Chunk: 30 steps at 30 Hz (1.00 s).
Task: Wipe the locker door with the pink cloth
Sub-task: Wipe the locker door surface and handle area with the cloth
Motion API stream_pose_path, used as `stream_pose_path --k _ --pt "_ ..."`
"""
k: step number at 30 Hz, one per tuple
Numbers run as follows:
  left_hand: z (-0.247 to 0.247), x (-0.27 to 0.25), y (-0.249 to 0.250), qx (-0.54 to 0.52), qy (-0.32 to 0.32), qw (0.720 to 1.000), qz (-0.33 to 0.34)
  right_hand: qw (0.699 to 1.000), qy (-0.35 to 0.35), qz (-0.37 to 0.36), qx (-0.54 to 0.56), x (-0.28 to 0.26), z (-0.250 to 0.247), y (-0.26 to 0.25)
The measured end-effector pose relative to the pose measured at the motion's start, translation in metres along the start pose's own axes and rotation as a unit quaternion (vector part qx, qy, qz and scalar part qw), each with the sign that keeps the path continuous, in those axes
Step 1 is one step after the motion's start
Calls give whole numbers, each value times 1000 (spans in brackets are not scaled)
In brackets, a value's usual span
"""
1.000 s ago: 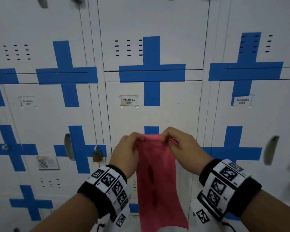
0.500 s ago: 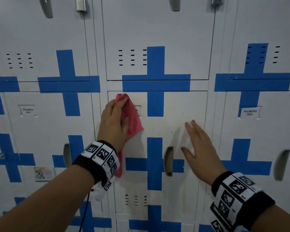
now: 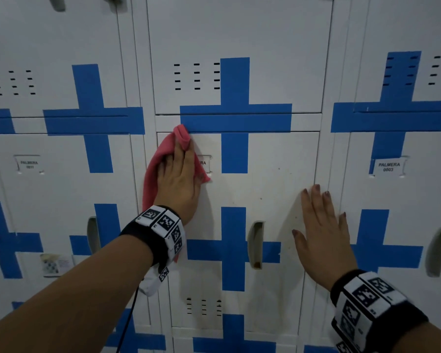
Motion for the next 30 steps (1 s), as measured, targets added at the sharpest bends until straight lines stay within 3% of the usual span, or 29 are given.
stream_pose_path --k 13,18,26,30 --pt "42 -9 54 -4 -89 988 124 1000 1 1 -16 0 -2 2" --pt "9 -12 57 -93 -28 979 177 1000 6 -4 -13 -1 -4 3" --pt "-32 8 26 -94 92 985 115 1000 2 -1 -22 -2 -3 4" --pt "-39 6 15 -127 132 974 131 1000 -1 -4 -21 -1 -4 4"
Point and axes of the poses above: each hand's wrist, its own x-axis towards the middle knuckle, its own z-axis out of the palm, y = z × x, the point moved 9 cm from there along x, towards the middle knuckle, and after that the axes turned 14 degrees about -x, right-handed, at the moved point
